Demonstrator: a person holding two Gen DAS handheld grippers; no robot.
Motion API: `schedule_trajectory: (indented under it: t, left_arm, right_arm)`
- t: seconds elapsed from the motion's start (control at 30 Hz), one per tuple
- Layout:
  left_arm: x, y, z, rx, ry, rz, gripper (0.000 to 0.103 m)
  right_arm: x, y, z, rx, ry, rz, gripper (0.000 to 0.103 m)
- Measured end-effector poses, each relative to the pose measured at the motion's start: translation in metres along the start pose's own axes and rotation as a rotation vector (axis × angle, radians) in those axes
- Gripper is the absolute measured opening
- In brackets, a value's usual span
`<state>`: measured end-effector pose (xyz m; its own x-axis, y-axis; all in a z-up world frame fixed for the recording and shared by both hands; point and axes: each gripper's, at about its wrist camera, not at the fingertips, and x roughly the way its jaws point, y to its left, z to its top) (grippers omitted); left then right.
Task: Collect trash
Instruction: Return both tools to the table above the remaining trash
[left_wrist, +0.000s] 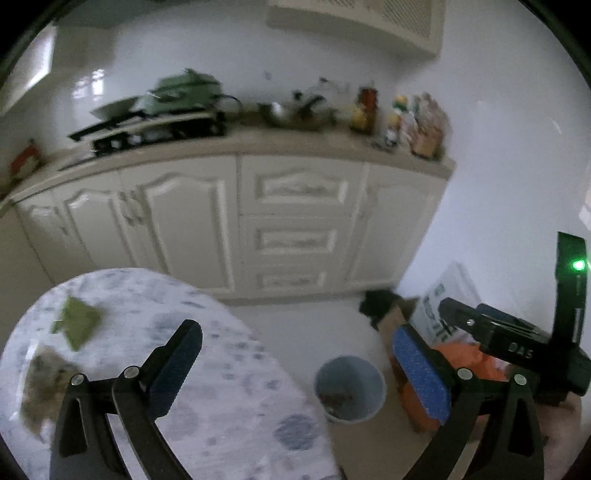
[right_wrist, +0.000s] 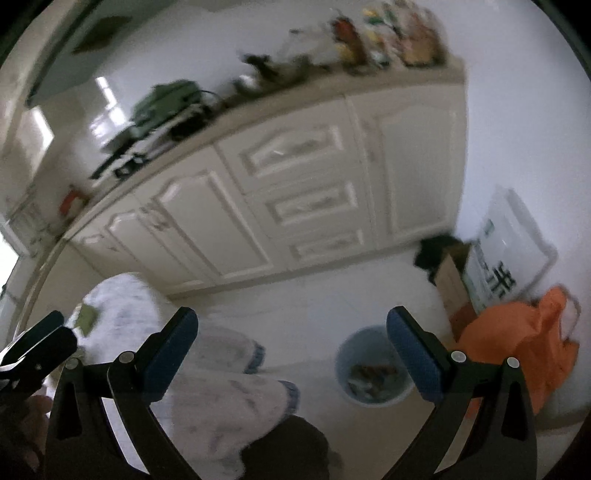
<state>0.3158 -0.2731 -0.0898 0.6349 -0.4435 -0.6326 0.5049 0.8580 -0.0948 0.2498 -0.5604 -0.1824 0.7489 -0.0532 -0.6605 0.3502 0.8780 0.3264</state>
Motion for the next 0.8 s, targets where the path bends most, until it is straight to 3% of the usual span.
schedule_trajectory:
  t: [0.37,0.8]
  left_arm:
    - [-0.136,0.067,-0.059,-0.101,-0.147,0.168,0.102]
    - [-0.241,0.100,-0.133,-0.198,-0.236,0.380,0.102]
  right_arm:
    - [-0.030,0.126,-0.006,-0.209,-0.058,0.143,0.103]
    - [-0.041,0.250,-0.050,-0.419,-0.057,0.295,0.103]
